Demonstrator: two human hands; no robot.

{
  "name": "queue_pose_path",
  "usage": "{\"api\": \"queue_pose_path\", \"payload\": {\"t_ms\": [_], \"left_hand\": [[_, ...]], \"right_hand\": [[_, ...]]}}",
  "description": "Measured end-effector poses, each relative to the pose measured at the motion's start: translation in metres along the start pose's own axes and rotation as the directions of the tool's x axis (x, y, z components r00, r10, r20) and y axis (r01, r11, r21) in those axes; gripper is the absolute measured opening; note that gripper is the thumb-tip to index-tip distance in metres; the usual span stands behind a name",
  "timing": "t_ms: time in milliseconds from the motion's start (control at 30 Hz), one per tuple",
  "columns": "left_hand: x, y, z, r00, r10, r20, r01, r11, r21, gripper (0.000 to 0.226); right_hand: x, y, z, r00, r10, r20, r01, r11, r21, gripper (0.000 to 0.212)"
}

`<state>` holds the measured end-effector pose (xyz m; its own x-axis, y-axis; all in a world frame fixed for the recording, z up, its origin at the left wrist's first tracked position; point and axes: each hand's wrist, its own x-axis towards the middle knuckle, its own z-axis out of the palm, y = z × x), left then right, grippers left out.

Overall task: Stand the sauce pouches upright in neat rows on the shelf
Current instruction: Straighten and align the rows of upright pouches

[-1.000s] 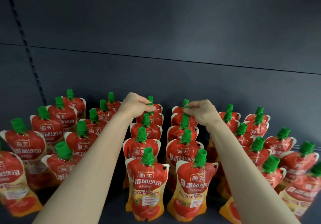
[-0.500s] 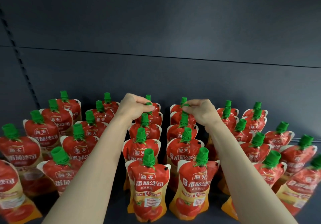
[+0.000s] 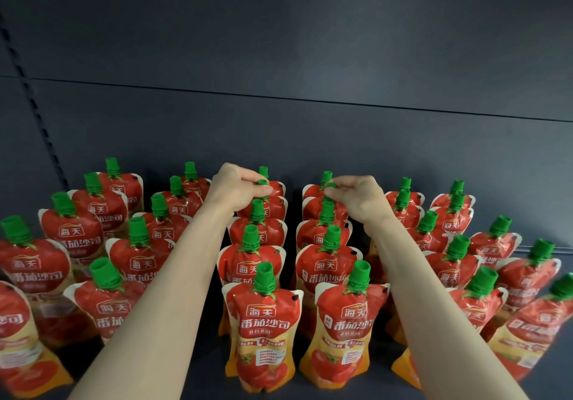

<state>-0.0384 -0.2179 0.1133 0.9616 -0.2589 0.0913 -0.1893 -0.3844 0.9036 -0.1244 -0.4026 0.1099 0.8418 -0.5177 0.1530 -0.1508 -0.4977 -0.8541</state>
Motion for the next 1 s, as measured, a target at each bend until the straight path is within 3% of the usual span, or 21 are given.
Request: {"api": "queue_pose_path", "payload": {"t_ms": [233,433,533,800,1000], "left_hand": [[-0.002,0.003,0.001,1.0,0.0,-0.013,0.0,1.0,0.03,0.037],[-0.027,0.009,-0.007,0.988,0.106,-0.115,-0.123,0.981,-0.15,0.032],[-0.043,0.007,-0.01,0.99,0.128,-0.058,-0.136,0.977,-0.165,0.029],[-0.063,-0.007,-0.017,1.0,0.02,0.021,-0.016,0.986,-0.168,0.026],[-0.077,-0.009,-0.01,0.985,-0.119,0.123,0.153,0.937,-0.314,0.011]], "right_hand": [[-0.001,-0.002,-0.002,1.0,-0.004,0.008,0.004,1.0,-0.014,0.031],[-0.027,-0.008,-0.016,0.988,-0.107,-0.109,0.114,0.992,0.062,0.029],[-0.046,-0.01,-0.021,0.992,-0.124,0.001,0.124,0.989,0.078,0.021],[-0.056,-0.003,-0.018,0.984,-0.042,0.171,0.023,0.993,0.113,0.035],[-0.054,0.001,-0.012,0.981,0.003,0.192,-0.039,0.981,0.188,0.04]]}}
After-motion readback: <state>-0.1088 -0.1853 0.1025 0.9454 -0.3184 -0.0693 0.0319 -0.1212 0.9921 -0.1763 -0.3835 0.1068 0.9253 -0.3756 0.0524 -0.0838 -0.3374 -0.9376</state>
